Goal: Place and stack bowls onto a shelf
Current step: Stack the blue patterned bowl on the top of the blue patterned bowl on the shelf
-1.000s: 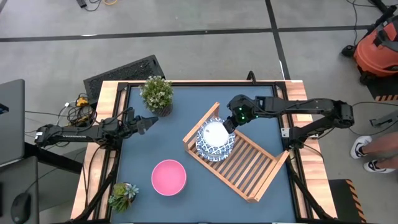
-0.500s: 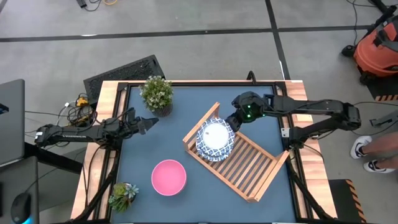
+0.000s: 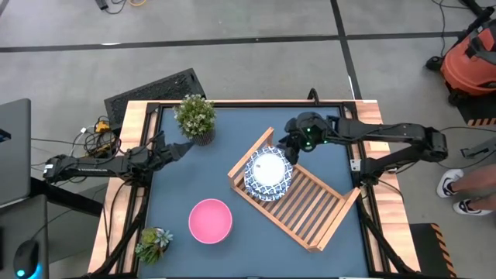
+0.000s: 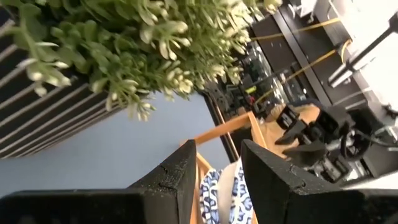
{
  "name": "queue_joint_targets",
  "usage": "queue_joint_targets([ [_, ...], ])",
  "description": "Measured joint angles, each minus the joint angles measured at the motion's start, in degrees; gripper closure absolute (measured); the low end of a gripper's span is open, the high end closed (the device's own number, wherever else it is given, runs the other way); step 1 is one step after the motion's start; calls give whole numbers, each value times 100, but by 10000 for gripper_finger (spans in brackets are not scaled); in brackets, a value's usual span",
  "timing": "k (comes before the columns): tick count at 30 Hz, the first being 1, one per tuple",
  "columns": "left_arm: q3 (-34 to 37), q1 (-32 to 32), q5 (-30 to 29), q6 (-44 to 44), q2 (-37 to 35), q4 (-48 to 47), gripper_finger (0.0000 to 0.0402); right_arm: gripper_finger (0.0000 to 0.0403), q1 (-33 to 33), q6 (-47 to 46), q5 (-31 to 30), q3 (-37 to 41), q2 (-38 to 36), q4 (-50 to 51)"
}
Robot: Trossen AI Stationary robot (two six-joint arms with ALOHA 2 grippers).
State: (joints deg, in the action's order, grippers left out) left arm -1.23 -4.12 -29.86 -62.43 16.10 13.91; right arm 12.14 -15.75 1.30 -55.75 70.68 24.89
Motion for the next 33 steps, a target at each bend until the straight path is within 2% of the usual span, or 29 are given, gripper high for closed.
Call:
queue_joint_targets([
  [19, 0, 1, -808, -124, 0, 3, 289, 272, 146, -66, 208, 1232, 89, -1061],
  [33, 0, 0, -1006, -125, 0, -31, 289, 272, 505, -259, 430, 1327, 271, -1055],
])
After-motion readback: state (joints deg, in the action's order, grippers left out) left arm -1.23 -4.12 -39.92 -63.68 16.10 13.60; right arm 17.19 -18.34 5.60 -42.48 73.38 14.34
